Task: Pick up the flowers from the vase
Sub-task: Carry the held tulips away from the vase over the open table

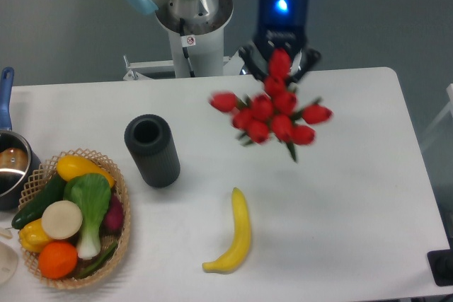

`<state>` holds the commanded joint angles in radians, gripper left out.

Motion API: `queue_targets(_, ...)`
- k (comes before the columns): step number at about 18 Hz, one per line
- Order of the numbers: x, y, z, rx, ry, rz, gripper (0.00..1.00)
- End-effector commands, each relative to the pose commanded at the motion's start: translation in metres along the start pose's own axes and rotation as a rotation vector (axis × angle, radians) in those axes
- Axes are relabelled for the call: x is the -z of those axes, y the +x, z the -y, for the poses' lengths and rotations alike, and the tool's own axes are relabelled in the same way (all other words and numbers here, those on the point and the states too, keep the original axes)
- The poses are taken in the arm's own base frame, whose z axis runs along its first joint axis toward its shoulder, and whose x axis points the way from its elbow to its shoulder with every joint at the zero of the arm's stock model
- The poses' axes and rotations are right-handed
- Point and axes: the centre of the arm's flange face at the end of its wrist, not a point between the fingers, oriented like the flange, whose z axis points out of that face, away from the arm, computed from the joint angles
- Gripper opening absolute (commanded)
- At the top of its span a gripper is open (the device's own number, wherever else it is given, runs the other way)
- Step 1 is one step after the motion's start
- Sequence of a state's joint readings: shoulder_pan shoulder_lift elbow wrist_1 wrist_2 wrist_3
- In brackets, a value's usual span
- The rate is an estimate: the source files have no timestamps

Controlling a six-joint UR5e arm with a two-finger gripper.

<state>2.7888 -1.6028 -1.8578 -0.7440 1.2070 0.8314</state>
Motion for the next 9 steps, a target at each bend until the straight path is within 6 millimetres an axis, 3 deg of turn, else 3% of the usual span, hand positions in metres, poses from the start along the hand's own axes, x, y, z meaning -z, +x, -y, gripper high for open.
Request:
queue_targets(5, -0.046, -0.027, -0.008, -0.060, -0.205, 0.030, 0.00)
queue_targets(9, -0.093, -0.017, 0.006, -0.158, -0.385, 0.063, 0.00)
